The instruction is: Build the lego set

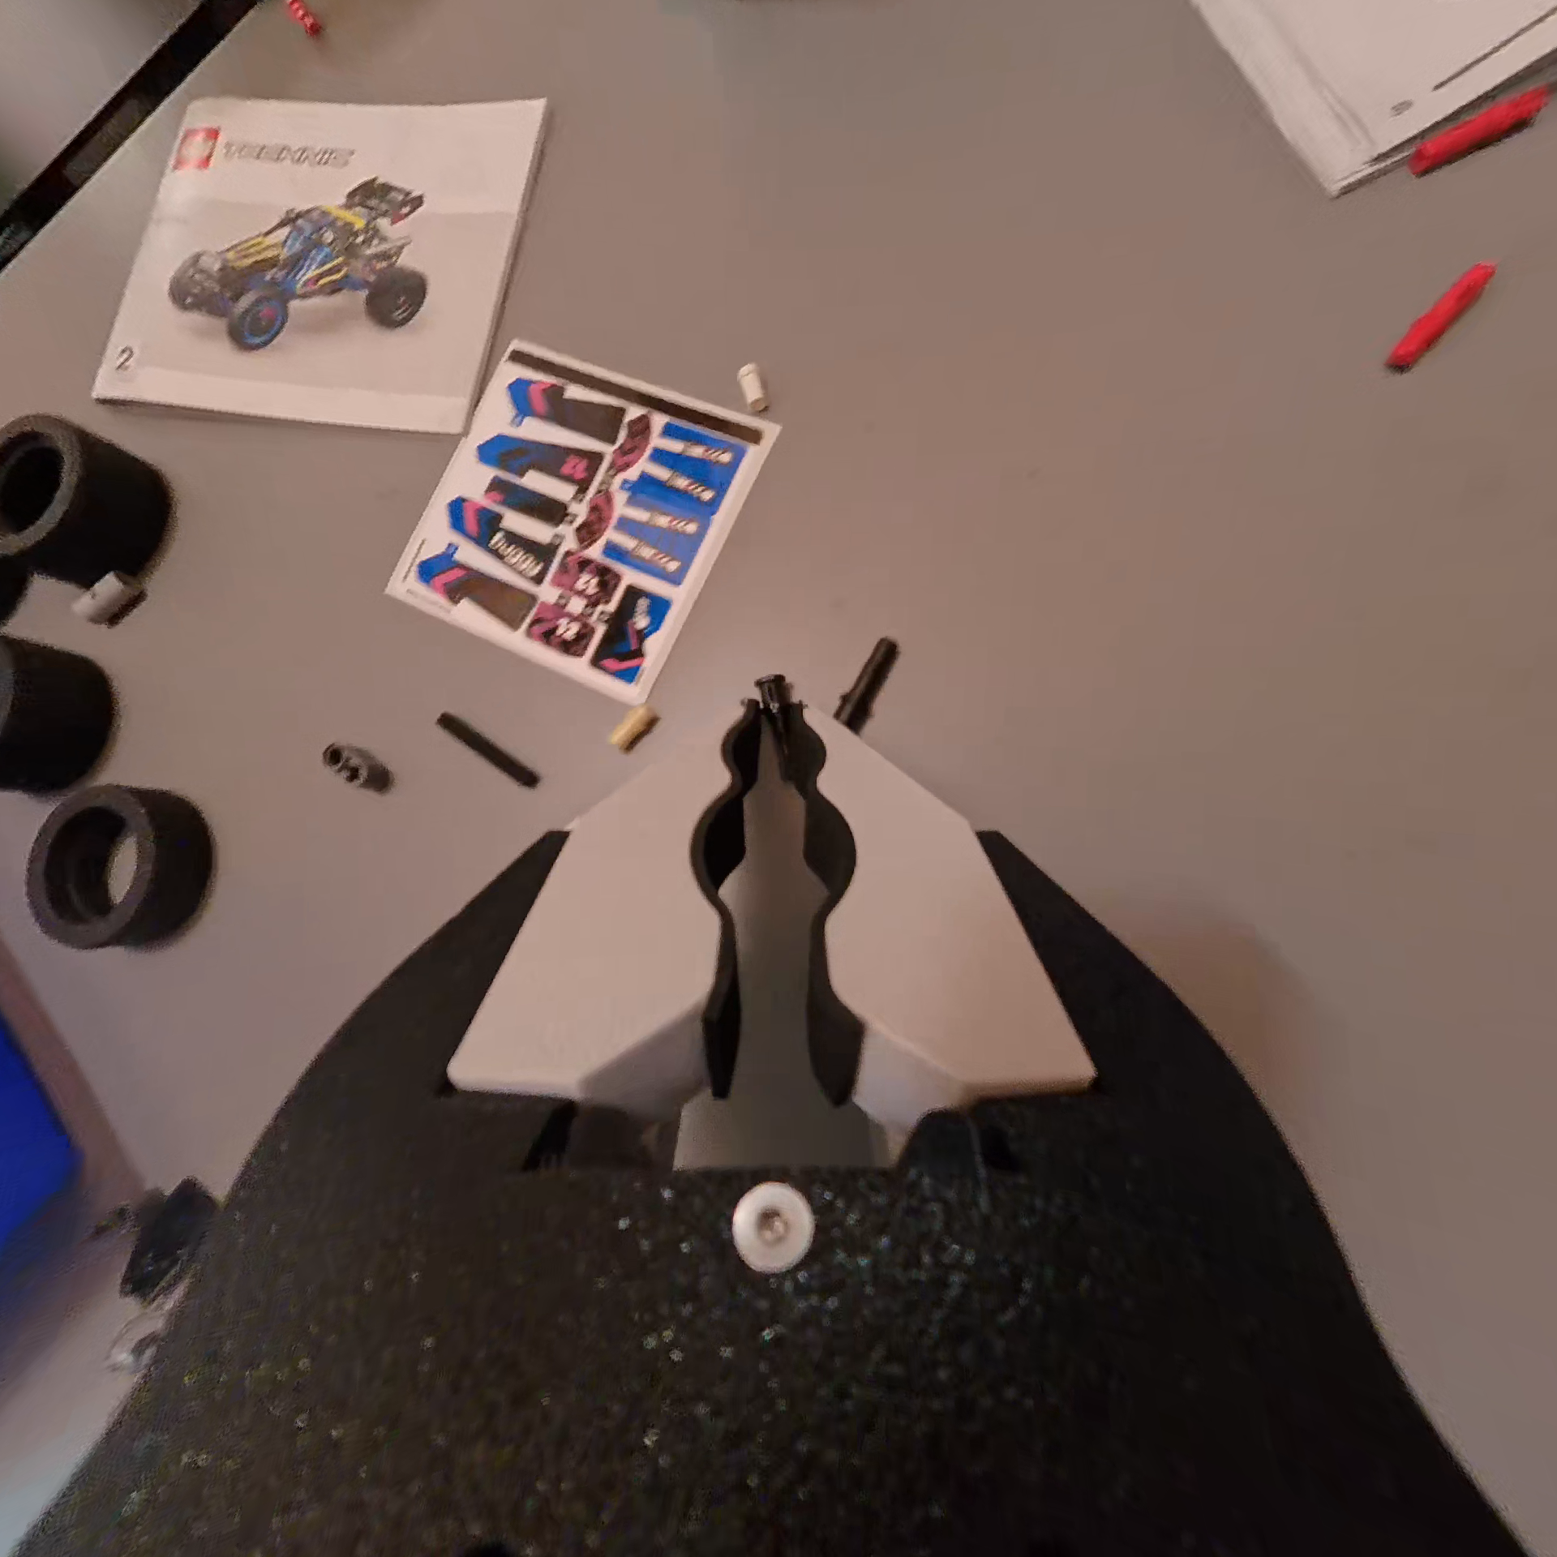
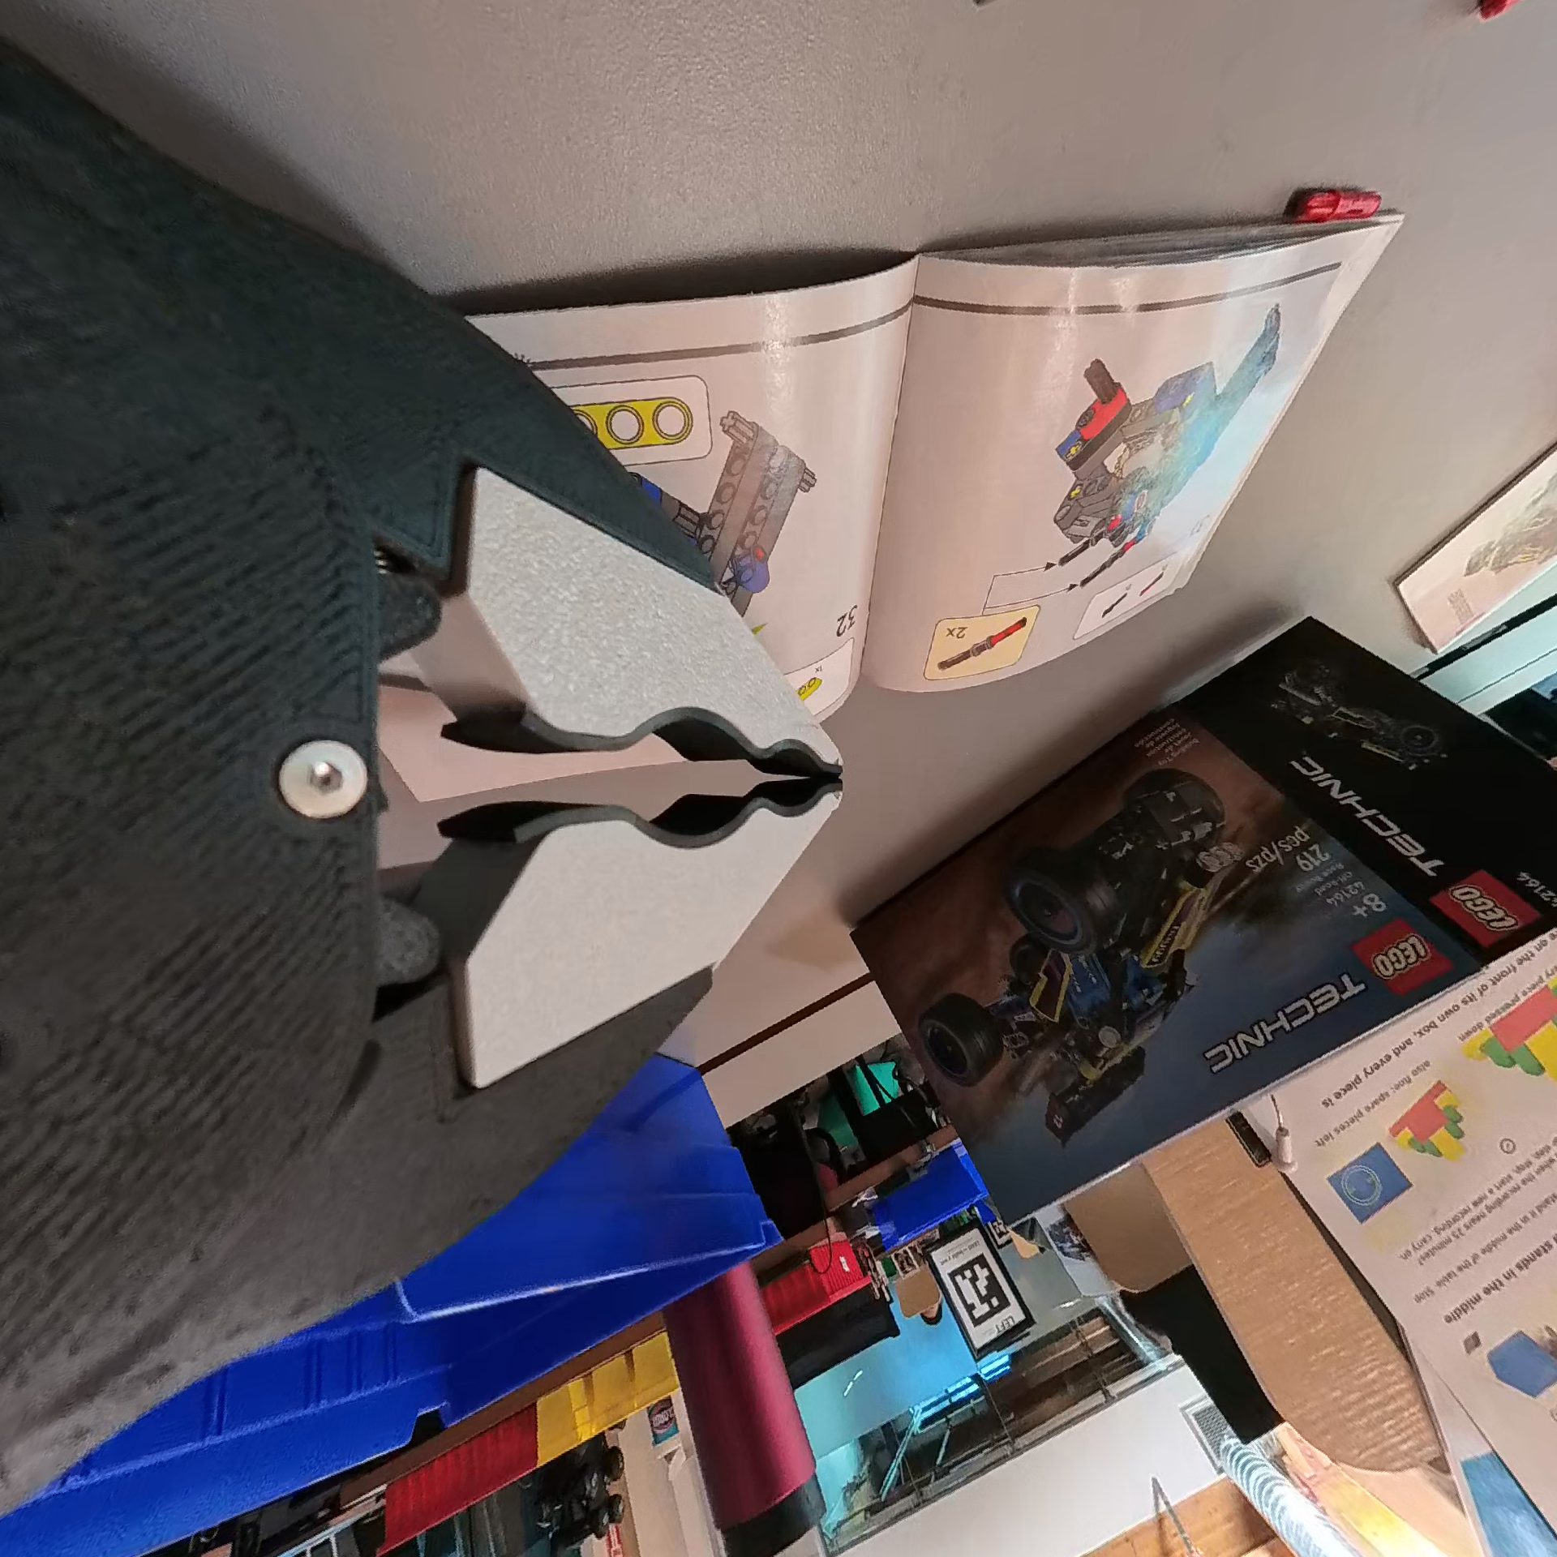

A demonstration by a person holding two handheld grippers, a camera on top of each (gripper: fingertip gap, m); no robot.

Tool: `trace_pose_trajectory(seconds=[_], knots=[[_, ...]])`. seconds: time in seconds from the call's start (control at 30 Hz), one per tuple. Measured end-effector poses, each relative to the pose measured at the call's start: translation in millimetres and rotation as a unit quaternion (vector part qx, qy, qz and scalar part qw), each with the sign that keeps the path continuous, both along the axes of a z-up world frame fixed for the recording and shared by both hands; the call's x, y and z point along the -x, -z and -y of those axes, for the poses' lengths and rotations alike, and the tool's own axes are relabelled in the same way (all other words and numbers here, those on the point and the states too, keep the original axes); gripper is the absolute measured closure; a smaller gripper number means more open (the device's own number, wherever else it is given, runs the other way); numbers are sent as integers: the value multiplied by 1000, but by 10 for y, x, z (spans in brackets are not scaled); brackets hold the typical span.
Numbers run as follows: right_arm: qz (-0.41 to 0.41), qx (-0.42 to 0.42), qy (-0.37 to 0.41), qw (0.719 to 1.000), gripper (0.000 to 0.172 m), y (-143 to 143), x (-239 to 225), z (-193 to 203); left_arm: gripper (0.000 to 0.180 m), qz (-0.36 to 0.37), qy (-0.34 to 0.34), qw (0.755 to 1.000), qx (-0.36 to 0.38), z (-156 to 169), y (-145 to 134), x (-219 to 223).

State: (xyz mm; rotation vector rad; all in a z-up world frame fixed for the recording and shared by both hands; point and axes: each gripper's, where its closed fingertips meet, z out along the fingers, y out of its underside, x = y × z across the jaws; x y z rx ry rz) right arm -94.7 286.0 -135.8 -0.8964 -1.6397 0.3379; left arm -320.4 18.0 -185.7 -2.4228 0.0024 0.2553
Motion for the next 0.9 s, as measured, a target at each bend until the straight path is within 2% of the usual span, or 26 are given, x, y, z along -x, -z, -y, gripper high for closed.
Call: trace_pose_trajectory(seconds=[0.33, 0.53, 0.6, 0.67, 0.73, 0.8, 0.9], knots=[[-3, -11, -4, 1000, 172, -50, 11, 29, 177, 21, 67, 997, -37, -496, -2, -859], [-5, -13, -5, 1000, 172, -70, 7, 33, 177, 20, 88, 994, -54, -740, -4, -1189], [-3, -14, -6, 1000, 172, -65, 7, 40, 177, 7, 85, 995, -53, -736, -8, -1188], [-1, -20, -7, 1000, 172, -69, 5, 41, 168, -3, 69, 996, -61, -713, -38, -1141], [-3, -20, -6, 1000, 172, -82, -1, 37, 167, -10, 65, 995, -80, -649, -142, -1102], [-7, -19, -5, 1000, 172, -101, -6, 30, 169, -21, 34, 993, -109, -545, -307, -940], [-12, -17, -7, 1000, 172, -121, -2, 41, 171, 16, 38, 991, -124, -396, -399, -892]])
